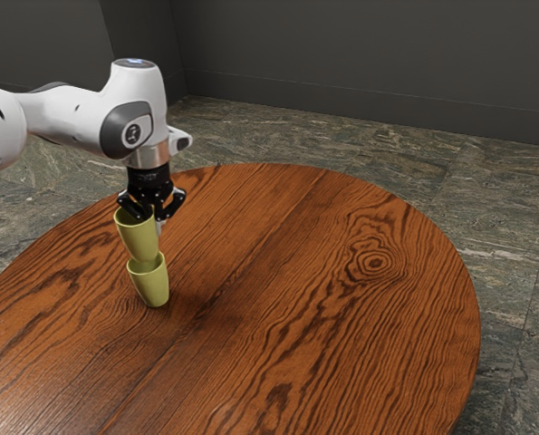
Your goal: Place the right cup onto the left cup
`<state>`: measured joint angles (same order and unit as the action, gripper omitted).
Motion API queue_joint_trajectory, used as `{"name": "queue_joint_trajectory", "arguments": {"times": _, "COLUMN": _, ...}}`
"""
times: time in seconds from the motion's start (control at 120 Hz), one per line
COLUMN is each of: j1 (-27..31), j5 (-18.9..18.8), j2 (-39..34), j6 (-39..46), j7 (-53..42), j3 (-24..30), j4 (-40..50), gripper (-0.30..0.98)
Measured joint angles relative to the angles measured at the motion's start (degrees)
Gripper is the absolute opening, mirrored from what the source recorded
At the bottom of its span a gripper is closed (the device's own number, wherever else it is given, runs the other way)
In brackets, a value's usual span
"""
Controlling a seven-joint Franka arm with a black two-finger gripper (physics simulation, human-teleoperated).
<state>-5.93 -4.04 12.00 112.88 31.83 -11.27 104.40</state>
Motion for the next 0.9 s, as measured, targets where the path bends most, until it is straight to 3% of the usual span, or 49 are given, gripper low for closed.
{"name": "queue_joint_trajectory", "arguments": {"times": 0.9, "j1": 0.4, "j5": 3.7, "j2": 0.8, "j6": 2.1, "j7": -0.1, "j3": -0.6, "j4": 1.0, "gripper": -0.10}}
